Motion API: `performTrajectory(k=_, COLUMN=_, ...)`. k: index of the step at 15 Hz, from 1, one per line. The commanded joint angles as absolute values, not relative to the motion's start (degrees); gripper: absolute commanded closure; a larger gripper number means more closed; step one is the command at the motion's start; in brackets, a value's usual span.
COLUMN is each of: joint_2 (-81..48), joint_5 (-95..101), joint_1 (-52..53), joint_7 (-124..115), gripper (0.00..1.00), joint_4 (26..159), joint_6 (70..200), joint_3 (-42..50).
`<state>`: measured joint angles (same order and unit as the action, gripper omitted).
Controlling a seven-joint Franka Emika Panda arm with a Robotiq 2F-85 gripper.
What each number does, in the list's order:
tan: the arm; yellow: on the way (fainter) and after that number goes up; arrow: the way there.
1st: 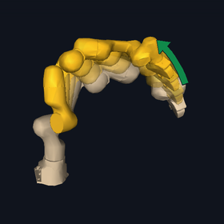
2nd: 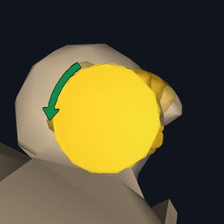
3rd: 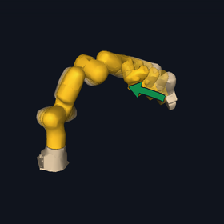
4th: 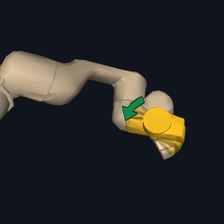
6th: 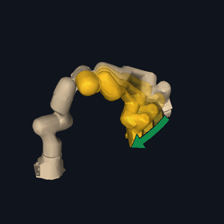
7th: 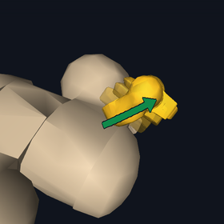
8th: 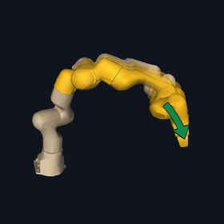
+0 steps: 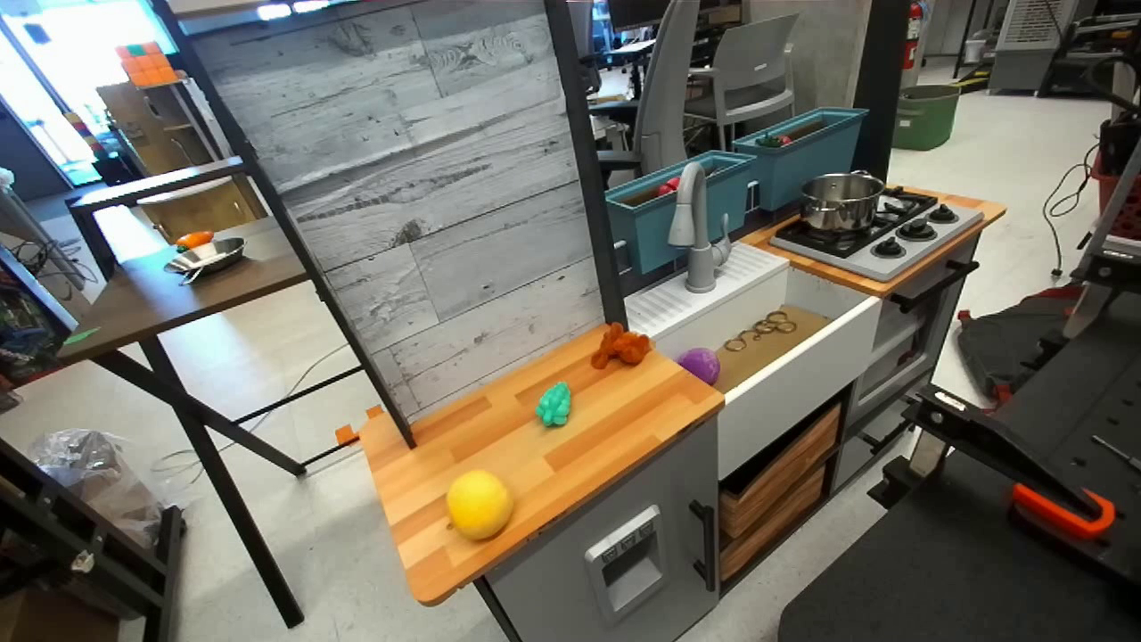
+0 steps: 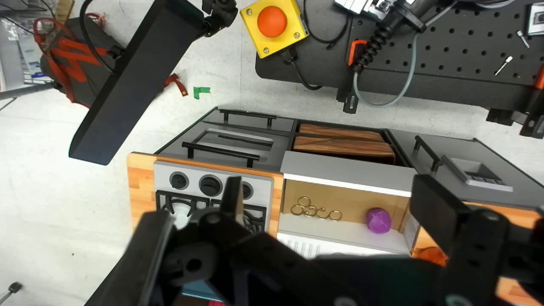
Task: Move the plush toy
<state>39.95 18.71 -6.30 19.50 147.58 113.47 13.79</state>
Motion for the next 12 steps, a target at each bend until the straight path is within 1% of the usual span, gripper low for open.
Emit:
performTrajectory(k=1, joint_2=39.9, joint_5=18.4, joint_1=-6.8, joint_7=19.8, gripper=0.00, joint_4=147.5, joint_6=113.4, joint_3=13.4)
performTrajectory(k=8, joint_2=39.9, joint_5=18.4, joint_1=-6.8, joint_7=19.8, gripper=0.00, joint_4=147.5, joint_6=113.4, joint_3=13.4)
performTrajectory(k=11, joint_2=34.3, joint_5=17.2, joint_1=-5.5, joint_7=16.3, gripper=0.00, joint_4=147.4, joint_6=115.7, joint_3=11.9)
performTrajectory(k=12, joint_2=31.8, joint_5=16.8, joint_1=-4.9, joint_7=14.4, gripper=0.00, joint_4=147.8, joint_6=118.4, joint_3=11.0)
